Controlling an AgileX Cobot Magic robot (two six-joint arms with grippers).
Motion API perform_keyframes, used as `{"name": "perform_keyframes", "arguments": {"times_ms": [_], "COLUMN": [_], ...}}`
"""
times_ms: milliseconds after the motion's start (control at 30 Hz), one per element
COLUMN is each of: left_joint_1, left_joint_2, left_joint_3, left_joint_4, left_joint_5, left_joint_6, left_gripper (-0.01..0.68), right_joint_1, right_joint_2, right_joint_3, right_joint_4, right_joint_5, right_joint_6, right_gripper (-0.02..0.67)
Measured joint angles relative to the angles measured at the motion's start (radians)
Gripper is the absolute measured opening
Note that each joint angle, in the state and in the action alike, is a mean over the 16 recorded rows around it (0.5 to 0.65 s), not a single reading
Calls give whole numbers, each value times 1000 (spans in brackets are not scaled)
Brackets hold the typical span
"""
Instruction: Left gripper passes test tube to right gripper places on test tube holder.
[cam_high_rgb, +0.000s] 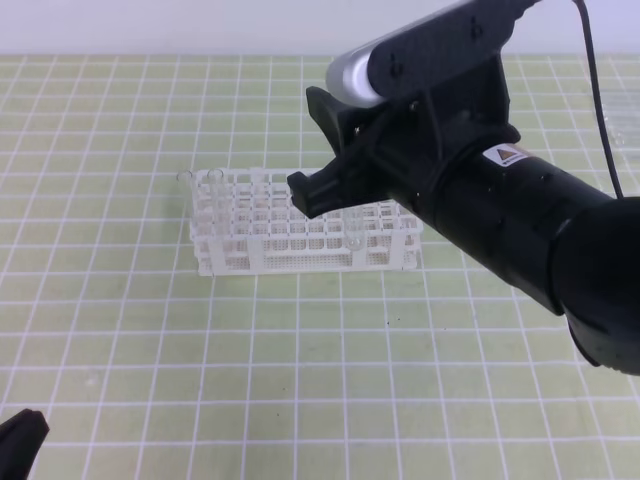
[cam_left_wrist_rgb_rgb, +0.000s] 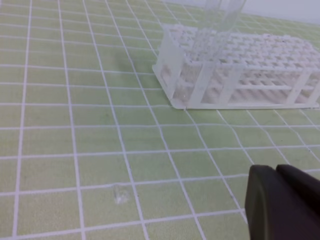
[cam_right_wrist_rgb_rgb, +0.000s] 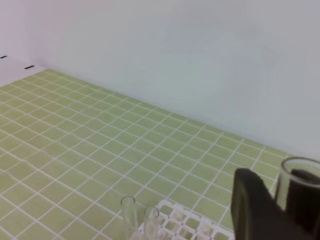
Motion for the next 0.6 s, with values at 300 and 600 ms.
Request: {"name": "perform_keyframes", "arguments": {"times_ms": [300,600], "left_joint_1": [0,0], "left_joint_2": [0,0], "left_joint_3": [0,0], "left_joint_4": [6,6], "left_joint_5": [0,0], "left_joint_6": [0,0], "left_gripper": [0,0], "right_joint_1": [-41,-113], "right_joint_2": [5,56], "right_joint_3": [0,0], "right_joint_4": [-186,-725], "right_joint_5": [7,-42], "right_joint_6": [189,732], "right_gripper": [9,9]}}
